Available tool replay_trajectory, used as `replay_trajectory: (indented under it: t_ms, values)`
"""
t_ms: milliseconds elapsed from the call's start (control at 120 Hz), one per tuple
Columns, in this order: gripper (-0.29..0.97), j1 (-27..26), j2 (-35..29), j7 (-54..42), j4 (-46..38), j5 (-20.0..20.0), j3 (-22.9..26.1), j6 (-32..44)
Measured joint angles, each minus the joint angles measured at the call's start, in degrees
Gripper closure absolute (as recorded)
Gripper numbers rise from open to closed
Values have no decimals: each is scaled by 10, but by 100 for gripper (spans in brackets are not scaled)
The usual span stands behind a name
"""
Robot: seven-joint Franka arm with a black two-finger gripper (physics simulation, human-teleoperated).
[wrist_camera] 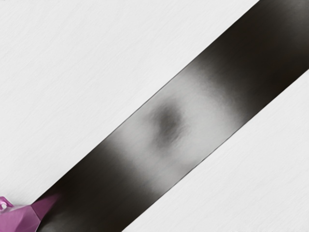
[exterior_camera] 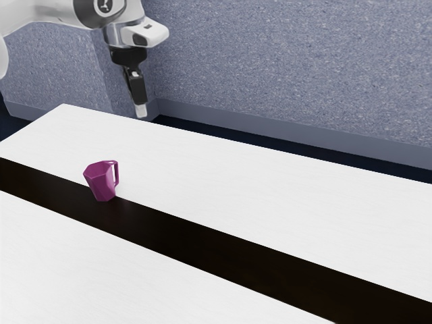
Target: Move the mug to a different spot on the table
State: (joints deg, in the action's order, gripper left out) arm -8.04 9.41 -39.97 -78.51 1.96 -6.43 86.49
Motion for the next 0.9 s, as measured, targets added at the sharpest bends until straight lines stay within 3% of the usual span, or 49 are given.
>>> replay_trajectory:
  t_ms: [433,900]
  values:
    - [0,21,-26,-2,-27,0,-3,1]
    - [0,97,77,107,-29,-9,-4,71]
